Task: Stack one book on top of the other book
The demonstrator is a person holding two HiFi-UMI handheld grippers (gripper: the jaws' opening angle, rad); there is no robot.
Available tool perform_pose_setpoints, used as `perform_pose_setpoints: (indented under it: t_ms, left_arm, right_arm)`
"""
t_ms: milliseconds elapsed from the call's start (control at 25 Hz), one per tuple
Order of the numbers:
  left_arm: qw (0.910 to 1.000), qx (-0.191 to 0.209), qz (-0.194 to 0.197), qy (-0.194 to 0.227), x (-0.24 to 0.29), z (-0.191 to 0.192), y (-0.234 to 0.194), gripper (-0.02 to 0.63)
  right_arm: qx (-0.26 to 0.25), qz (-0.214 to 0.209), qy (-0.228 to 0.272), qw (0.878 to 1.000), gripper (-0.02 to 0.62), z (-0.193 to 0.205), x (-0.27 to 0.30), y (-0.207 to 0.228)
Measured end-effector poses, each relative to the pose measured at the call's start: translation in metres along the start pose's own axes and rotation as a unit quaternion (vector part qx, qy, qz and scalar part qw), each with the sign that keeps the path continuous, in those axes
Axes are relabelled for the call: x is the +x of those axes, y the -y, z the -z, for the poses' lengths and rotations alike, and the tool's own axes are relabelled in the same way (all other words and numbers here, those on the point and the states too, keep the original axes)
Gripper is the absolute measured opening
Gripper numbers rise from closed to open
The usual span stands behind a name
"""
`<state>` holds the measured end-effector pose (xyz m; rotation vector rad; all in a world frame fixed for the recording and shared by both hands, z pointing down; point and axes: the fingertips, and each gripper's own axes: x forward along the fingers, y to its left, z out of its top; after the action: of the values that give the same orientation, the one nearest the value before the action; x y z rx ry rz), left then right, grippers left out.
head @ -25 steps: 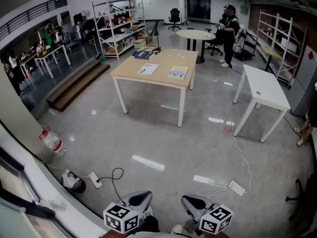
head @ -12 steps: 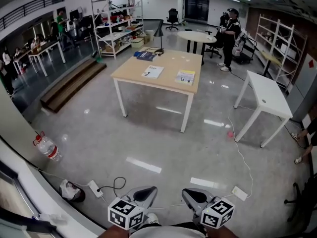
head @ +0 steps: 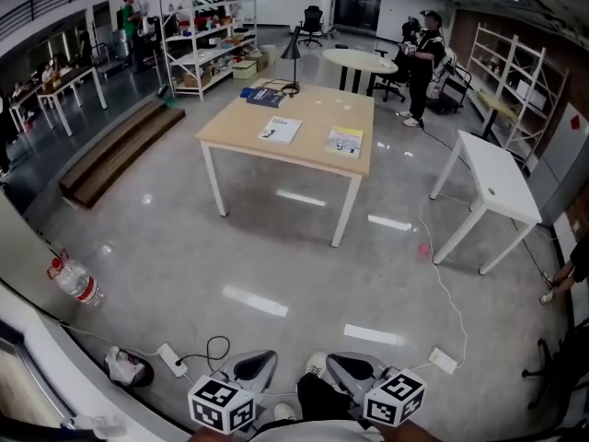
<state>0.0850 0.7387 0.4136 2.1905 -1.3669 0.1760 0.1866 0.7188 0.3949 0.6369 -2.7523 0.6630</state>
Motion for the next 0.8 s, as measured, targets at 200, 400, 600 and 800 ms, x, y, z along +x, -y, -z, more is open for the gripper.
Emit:
perform_pose_setpoints:
  t_ms: [200,400,600,800]
  left_arm:
    - [0.9998,-0.008,-0.014,-0.006,0.012,-0.008,-0.033,0.005]
    - [0.9990,-0.004,-0.044,-0.009,0.033,-0.041,-0.078,0.005]
    - [0.9987,0.011,-0.050,-0.001,0.083,-0.097,-0.101,0.005]
    - [0.9997,0.007,-0.024,-0.003,0.146,-0.136,-0.114,0.005]
  right_arm:
    - [0.000,-0.019,0.001,1.000,0.002,-0.017,0.042,0.017]
    - [-0.006,-0.041,0.016,0.999,0.002,-0.056,0.090,0.048]
    - [-0.005,-0.053,0.029,0.998,0.002,-0.102,0.122,0.097]
    - [-0.010,-0.065,0.036,0.997,0.002,-0.132,0.152,0.144]
